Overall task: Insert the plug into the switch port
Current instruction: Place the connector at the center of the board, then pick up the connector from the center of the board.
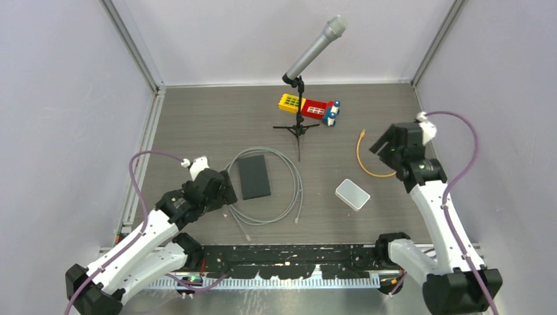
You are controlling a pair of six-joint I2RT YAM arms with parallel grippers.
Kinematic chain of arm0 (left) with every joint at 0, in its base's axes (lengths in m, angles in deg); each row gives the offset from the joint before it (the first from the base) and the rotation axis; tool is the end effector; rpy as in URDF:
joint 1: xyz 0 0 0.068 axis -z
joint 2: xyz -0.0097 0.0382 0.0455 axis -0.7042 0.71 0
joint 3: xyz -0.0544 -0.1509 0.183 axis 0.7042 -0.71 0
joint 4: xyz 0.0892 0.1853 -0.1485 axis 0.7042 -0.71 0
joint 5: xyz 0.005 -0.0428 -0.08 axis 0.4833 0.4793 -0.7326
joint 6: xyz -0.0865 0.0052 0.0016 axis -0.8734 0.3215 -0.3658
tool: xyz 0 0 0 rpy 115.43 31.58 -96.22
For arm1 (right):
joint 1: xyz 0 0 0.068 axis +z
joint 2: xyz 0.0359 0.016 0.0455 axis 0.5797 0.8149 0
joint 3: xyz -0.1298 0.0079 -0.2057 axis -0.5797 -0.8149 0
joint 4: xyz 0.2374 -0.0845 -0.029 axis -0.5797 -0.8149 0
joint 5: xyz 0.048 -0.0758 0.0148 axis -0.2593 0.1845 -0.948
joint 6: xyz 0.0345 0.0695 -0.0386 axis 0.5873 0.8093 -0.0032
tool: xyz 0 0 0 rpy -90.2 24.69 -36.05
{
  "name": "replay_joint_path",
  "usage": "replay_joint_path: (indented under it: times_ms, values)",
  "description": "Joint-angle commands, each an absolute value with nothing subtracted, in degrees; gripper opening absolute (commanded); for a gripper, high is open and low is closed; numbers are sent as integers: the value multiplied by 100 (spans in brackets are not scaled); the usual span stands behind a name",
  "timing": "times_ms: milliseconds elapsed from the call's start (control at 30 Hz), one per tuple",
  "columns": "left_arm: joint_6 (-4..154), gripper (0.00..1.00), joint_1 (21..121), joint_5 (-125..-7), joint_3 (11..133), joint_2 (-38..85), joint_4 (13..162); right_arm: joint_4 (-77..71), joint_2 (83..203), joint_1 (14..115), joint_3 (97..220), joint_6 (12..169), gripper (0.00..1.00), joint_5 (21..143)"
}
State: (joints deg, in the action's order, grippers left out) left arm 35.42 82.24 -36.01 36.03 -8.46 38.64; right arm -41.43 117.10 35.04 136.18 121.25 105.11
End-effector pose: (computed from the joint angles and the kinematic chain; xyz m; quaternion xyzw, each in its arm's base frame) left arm 0.1579 -0.0858 0.1856 -0.1652 0.9214 -0.0842 0.3414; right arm 0.2373 -0.0224 0.2605 0.3453 0.8343 0.0129 0.4296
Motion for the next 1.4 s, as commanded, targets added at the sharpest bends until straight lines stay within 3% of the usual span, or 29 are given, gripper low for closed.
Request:
replay_joint_path:
  times_ms: [0,167,467,833,1200,1367]
  values:
    - [3318,99,8198,-3665,3501,-998,3723,-4225,11541,5166,13702,12141,70,10447]
    - [3365,99,8200,-3696,3498,-1146,3740,-3689,11569,6955,13246,12240,62,10276]
    - [4134,96,8197,-4256,3698,-1000,4450,-2959,12265,8483,12643,12499,54,10115]
    - [4563,95,8200,-4685,3634,-1022,5173,-1727,13904,8587,12538,13347,46,9933]
    - [4811,93,8197,-4801,3662,-1015,5161,-2051,15019,8587,13007,13302,41,10249]
    - [4997,93,8197,-4930,3631,-1113,5323,-2108,15201,8588,13016,13275,34,10359]
